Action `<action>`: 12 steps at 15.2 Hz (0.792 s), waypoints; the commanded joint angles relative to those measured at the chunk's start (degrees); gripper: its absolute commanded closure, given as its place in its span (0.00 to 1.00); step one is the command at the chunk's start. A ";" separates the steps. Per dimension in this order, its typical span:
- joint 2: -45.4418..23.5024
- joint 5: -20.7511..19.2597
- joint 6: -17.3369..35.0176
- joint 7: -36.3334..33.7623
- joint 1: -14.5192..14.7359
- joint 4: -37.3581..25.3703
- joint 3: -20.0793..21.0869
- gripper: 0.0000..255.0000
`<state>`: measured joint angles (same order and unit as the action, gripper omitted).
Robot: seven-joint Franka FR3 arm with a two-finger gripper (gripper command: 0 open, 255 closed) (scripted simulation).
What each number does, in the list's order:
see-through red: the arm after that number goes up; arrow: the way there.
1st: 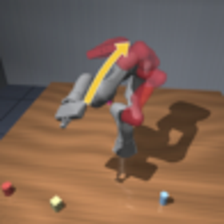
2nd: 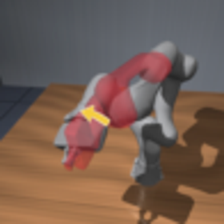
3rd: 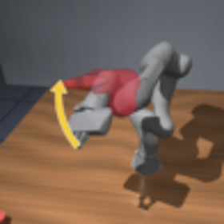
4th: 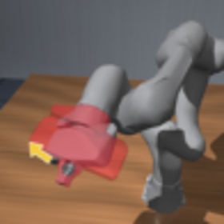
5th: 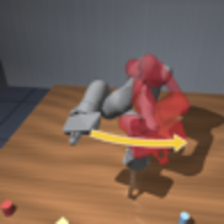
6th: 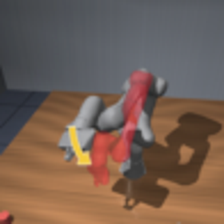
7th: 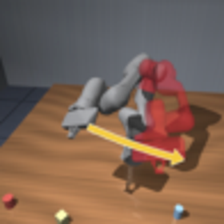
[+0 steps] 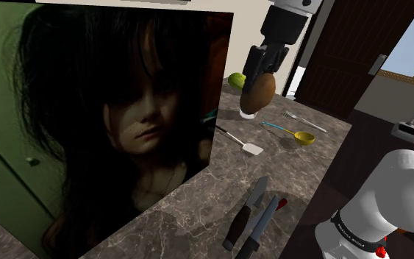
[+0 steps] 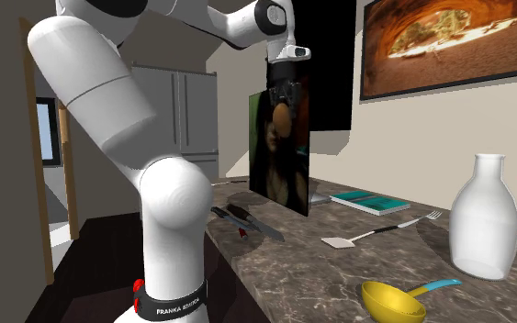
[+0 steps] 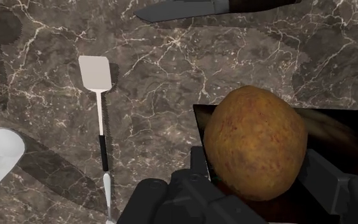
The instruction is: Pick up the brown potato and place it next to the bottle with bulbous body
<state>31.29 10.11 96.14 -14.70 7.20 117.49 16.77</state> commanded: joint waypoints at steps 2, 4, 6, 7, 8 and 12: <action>0.25 -0.92 -0.27 3.63 -0.92 0.46 -3.00 1.00; 0.21 -1.67 -0.32 6.42 -1.69 0.72 -5.26 1.00; -0.08 -2.45 -0.34 9.18 -2.47 0.73 -7.49 1.00; -0.31 -2.85 -0.34 10.54 -2.86 0.64 -8.59 1.00; -0.61 -3.24 -0.34 11.90 -3.26 0.49 -9.68 1.00; -2.40 -4.73 -0.31 17.30 -4.88 -0.76 -13.95 1.00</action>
<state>29.38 5.71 95.72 1.24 2.69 117.00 3.81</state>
